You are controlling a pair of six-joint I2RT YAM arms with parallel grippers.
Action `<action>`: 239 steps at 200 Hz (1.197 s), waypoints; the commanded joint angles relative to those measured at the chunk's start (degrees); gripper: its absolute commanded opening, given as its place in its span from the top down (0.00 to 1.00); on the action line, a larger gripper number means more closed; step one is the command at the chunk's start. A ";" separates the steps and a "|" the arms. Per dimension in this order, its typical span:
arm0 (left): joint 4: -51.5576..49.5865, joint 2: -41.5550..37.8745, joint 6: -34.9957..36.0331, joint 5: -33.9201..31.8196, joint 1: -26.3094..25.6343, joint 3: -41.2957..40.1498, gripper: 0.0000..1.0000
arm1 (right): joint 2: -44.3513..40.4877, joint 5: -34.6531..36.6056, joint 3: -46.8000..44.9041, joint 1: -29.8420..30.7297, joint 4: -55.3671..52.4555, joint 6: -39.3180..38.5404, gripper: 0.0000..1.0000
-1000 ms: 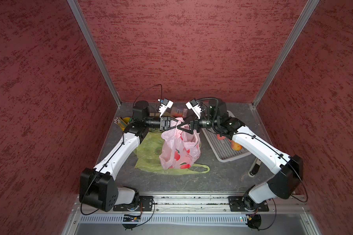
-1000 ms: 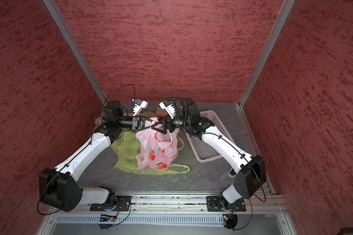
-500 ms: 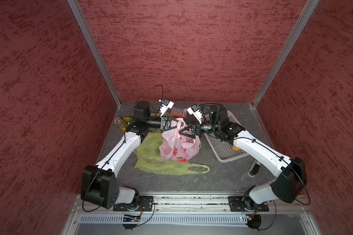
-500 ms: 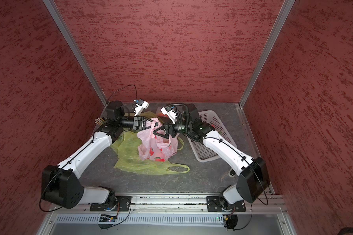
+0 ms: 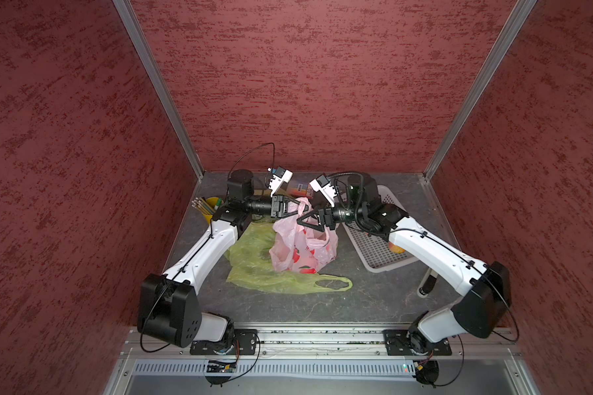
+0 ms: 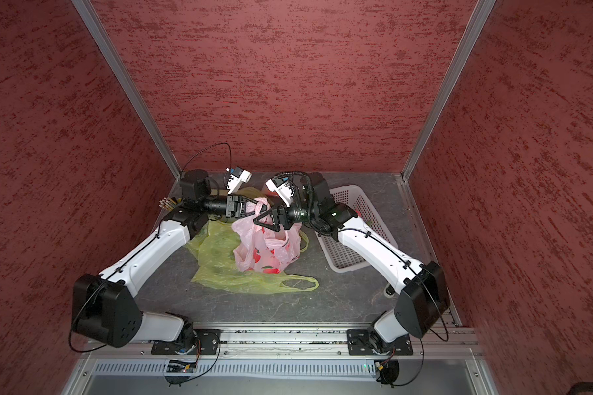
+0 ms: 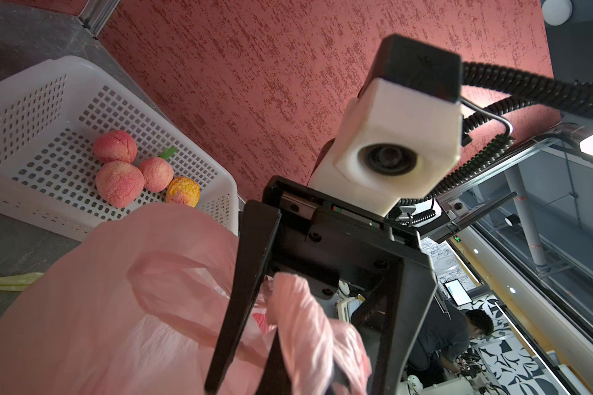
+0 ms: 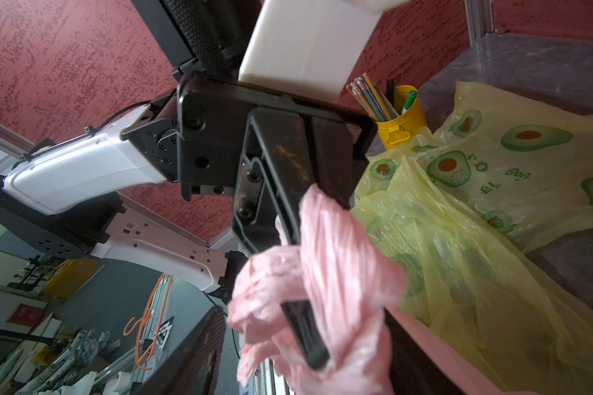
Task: Place the peach into a plastic bag & tie a knot
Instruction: Cross the plastic bag with the plastic bag.
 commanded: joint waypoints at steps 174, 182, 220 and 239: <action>0.75 -6.71 -1.20 -4.13 5.04 -5.42 0.31 | -1.20 5.55 0.79 -1.54 1.78 0.60 1.00; -1.17 -7.48 0.80 -4.75 4.69 -5.54 0.31 | -1.25 4.18 0.49 -2.00 2.94 1.44 1.00; -5.65 -9.83 7.09 -8.21 2.05 -6.15 0.29 | -1.10 1.38 0.04 -2.74 7.90 5.35 1.00; -10.57 -9.51 12.06 -11.19 -0.61 -5.24 0.29 | -1.30 0.04 -0.87 -2.93 12.00 8.40 1.00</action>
